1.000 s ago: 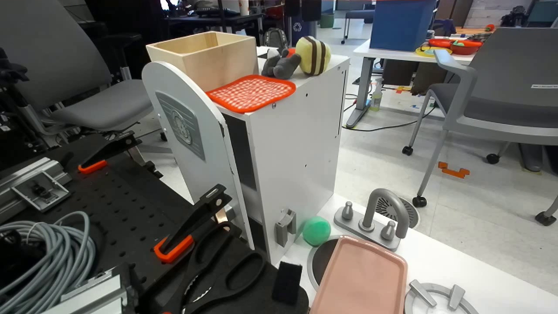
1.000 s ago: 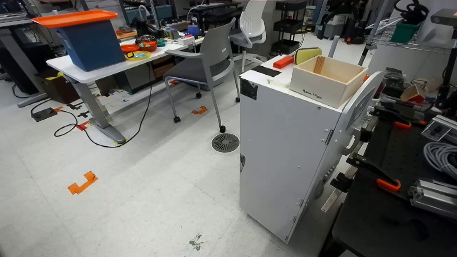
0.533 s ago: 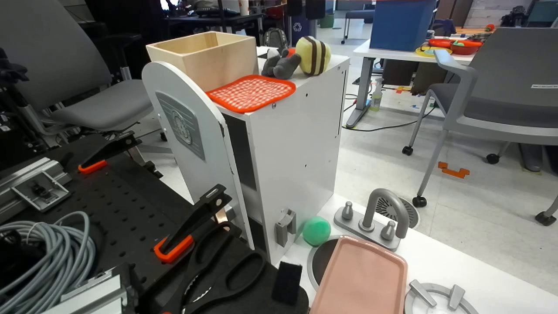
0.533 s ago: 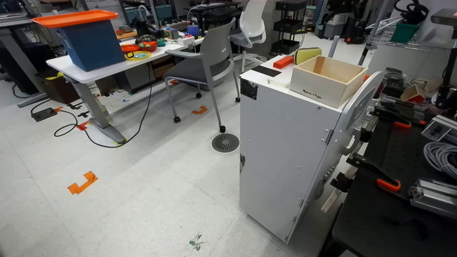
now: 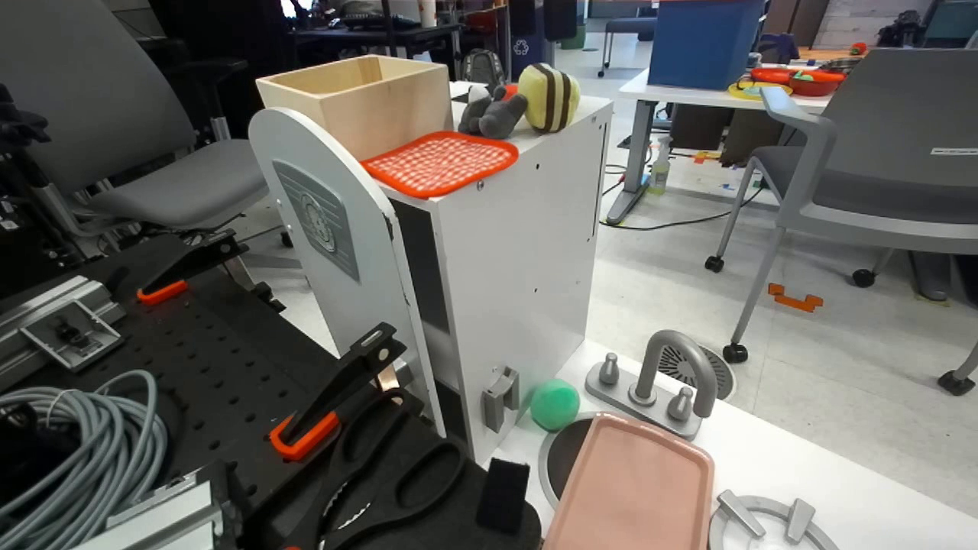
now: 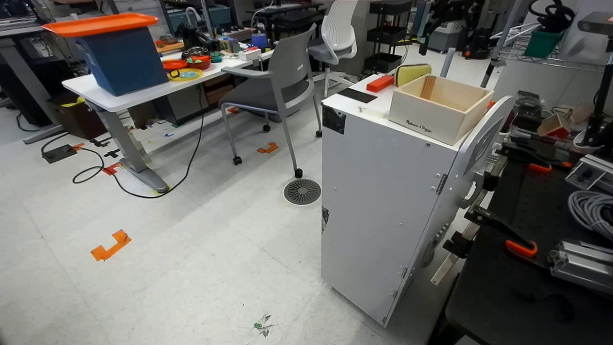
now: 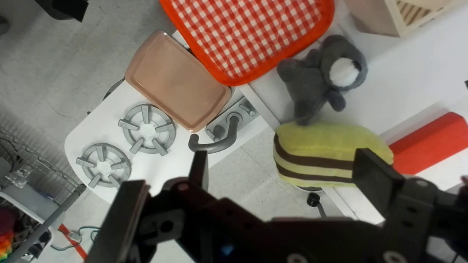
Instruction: Pick up the cream white plush toy and put it in the box
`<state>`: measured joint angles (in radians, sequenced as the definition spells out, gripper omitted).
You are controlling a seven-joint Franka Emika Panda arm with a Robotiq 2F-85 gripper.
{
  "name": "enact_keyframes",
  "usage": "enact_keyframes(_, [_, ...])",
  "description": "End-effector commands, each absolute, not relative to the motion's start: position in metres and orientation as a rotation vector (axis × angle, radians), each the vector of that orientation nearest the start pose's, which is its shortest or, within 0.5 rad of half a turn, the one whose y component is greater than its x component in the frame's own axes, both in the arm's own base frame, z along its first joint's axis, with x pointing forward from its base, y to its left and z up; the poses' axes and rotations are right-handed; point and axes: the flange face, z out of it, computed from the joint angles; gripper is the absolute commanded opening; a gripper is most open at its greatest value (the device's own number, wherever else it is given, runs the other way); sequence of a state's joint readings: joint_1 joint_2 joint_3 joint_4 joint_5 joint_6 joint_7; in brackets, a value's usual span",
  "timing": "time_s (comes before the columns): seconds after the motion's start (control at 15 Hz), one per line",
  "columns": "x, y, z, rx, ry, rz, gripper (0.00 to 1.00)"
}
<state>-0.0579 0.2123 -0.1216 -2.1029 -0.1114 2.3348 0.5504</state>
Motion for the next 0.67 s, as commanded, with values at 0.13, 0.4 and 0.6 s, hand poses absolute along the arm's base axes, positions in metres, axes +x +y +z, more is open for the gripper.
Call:
enact_keyframes(0.13, [0.584, -0.097, 0.310, -3.073, 1.113, -0.142, 1.00])
enact_keyframes(0.4, [0.591, -0.094, 0.303, -3.038, 1.184, -0.174, 1.00])
enact_keyframes(0.6, [0.594, -0.091, 0.301, -3.005, 1.220, -0.179, 1.00])
